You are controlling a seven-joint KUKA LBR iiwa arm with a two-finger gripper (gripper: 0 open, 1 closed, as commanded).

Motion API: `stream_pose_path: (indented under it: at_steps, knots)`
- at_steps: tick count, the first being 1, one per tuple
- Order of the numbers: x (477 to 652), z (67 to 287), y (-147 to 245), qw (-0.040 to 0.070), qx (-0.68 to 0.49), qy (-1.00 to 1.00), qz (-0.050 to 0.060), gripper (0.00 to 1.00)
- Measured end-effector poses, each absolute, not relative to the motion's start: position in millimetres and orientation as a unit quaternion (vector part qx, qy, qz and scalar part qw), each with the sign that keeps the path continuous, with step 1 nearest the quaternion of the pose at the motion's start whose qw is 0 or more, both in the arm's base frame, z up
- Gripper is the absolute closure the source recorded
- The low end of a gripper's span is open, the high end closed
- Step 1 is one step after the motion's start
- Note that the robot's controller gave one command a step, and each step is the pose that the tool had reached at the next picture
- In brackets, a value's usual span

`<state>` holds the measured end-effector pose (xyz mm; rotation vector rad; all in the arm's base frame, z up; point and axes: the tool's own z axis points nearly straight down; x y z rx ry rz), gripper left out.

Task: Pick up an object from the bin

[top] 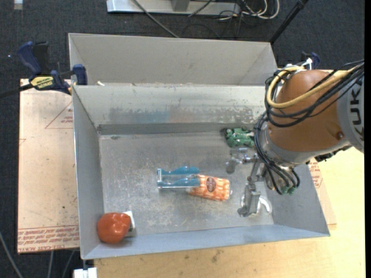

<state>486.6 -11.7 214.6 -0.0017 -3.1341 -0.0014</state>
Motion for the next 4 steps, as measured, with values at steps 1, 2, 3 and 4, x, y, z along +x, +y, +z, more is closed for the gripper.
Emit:
stream_pose_path:
  at_steps: [1, 2, 3, 4]
  knots:
    - [488.2, 219, -12, 0.0, 0.0, -1.0, 0.0, 0.0]
    - [540.2, 165, 29, -0.006, 0.022, -1.0, 0.0, 0.0]
    - [536.6, 146, 49, 0.001, 0.016, -1.0, -0.001, 0.0]
    - [568.0, 104, 66, -0.006, 0.065, -0.998, -0.001, 0.0]
